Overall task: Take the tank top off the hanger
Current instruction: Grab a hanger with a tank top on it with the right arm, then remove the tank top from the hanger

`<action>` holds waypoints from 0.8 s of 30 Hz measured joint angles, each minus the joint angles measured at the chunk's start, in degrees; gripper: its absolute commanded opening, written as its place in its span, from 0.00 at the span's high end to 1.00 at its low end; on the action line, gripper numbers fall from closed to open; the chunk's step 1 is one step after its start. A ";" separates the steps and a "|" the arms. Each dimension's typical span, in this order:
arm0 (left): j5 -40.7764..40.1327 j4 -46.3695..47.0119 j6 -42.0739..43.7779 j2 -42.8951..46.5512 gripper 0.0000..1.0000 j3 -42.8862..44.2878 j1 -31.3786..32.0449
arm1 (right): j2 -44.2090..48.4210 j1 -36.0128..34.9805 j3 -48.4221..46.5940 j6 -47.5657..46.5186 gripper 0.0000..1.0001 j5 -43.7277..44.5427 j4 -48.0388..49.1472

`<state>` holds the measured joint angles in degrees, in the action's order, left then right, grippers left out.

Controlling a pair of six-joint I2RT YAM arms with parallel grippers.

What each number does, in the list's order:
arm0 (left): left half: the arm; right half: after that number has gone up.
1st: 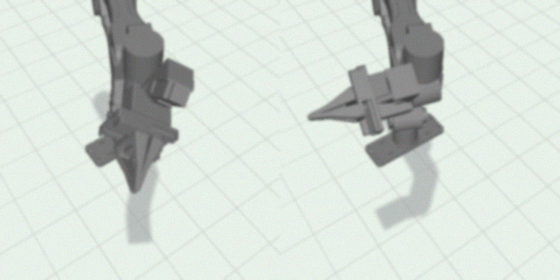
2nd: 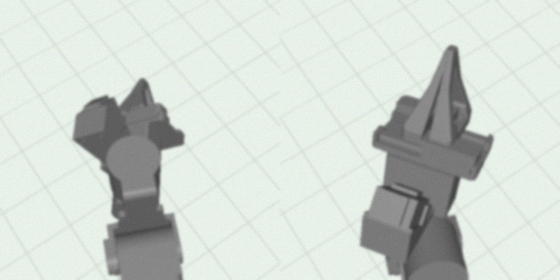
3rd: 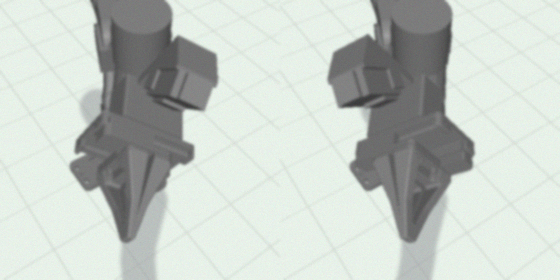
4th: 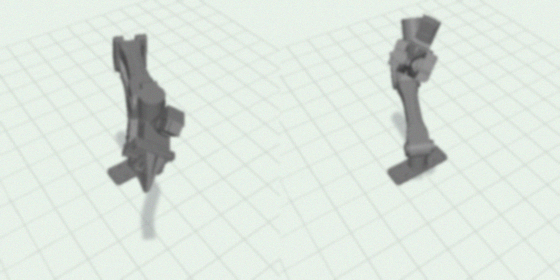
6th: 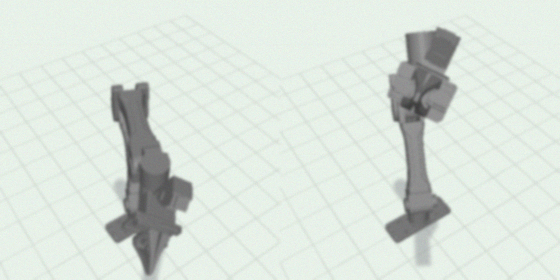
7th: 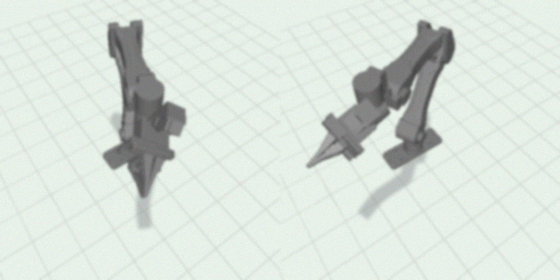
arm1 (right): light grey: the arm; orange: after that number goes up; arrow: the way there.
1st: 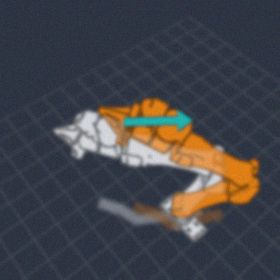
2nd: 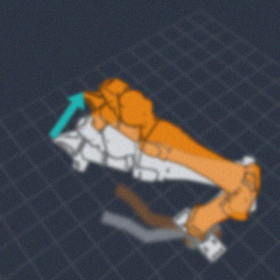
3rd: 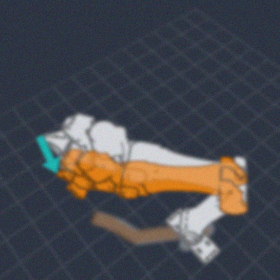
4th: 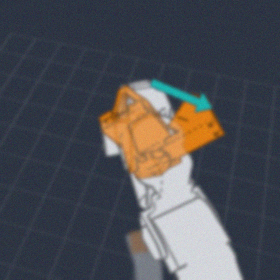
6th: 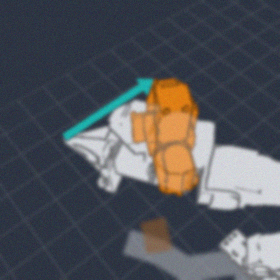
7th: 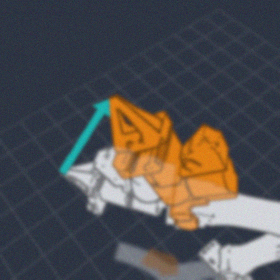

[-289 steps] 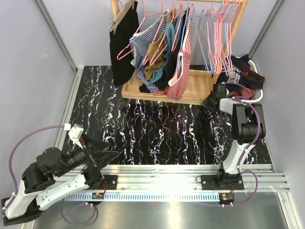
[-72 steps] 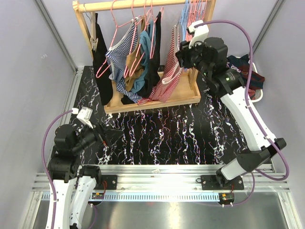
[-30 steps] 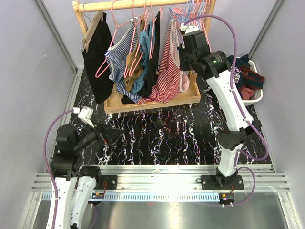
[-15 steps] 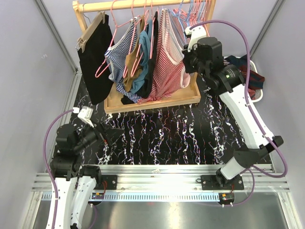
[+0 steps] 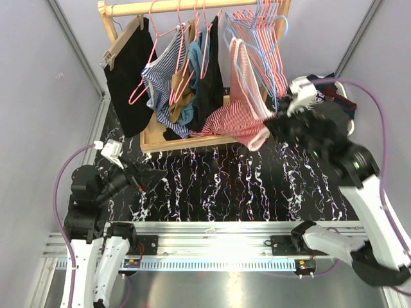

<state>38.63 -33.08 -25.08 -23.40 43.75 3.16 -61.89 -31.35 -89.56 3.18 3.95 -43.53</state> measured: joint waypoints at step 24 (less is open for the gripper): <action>19.06 13.05 -3.08 -4.13 0.01 6.54 11.08 | 25.75 -0.15 9.22 9.84 1.00 -40.35 -16.37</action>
<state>57.69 -20.03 -28.16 -27.53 50.28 14.24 -36.14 -31.51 -80.34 13.02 -36.40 -59.90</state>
